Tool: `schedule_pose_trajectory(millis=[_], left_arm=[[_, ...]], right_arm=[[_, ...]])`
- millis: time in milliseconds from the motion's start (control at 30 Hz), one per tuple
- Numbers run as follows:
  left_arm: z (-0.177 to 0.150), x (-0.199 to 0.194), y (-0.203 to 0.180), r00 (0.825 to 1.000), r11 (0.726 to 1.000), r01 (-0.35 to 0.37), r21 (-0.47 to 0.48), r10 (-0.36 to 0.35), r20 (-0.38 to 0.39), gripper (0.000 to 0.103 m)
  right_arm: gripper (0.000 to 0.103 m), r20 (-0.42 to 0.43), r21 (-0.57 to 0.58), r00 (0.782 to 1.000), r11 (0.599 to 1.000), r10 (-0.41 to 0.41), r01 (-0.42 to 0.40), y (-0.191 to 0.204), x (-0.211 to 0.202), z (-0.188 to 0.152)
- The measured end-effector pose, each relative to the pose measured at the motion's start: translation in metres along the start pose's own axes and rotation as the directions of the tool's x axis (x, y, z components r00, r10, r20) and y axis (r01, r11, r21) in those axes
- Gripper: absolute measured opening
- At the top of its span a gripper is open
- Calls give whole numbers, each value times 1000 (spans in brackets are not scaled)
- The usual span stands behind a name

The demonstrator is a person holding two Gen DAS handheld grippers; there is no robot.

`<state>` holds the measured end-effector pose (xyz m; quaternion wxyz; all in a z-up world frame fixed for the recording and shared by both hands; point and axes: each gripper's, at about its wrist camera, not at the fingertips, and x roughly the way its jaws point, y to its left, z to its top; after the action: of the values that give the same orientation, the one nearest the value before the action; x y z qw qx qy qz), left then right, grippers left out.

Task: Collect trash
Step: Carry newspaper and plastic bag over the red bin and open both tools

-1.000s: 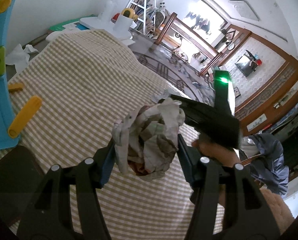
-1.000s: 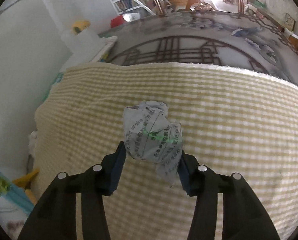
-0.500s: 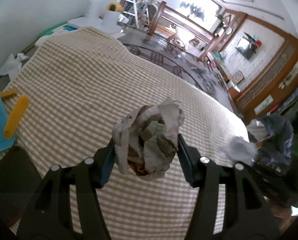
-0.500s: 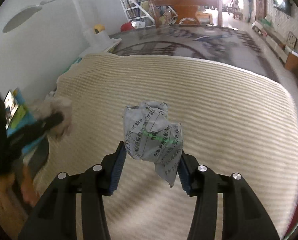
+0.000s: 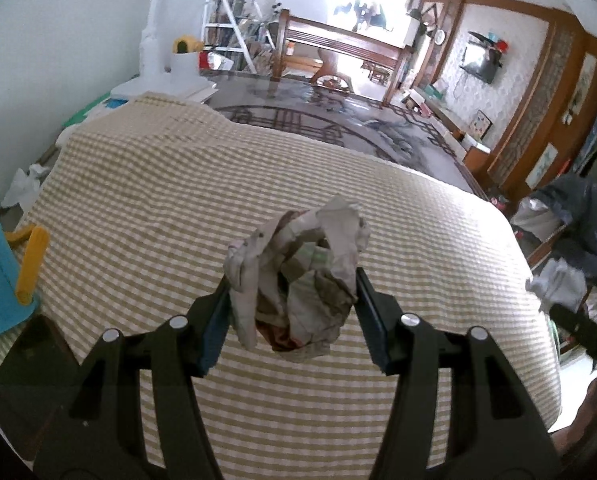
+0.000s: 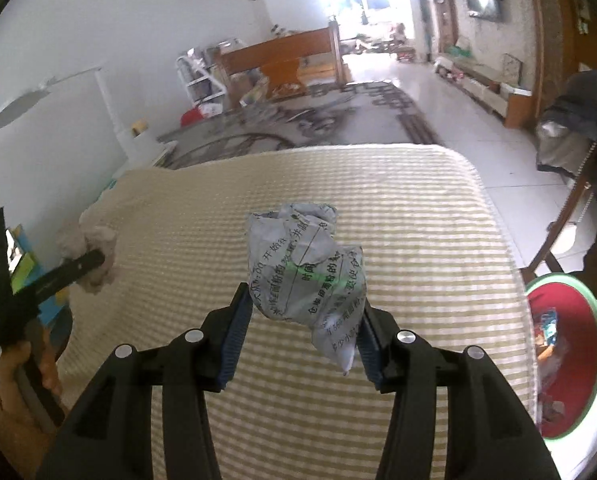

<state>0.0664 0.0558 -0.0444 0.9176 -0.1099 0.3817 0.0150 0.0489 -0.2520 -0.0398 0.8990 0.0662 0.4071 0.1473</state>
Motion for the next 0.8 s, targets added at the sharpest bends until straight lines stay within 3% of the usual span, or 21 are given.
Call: schedule_pose_trajectory(millis=[300,533,800], left_arm=[[-13,-5,-48,999,994,52,96,-52,0,54],[-24,-6,-78,994,989,105,100,-103,-28,54],[-30,-11,-109,989,980,146,134,-140,-48,54]], right_arm=[[49,-3,12,1000,999,-30,30,-20,-10,-1],[49,-19,89,1000,996,-8,9,-41,-13,-1],[50,6,85,996,993,-88,88,-52,-23,-2]])
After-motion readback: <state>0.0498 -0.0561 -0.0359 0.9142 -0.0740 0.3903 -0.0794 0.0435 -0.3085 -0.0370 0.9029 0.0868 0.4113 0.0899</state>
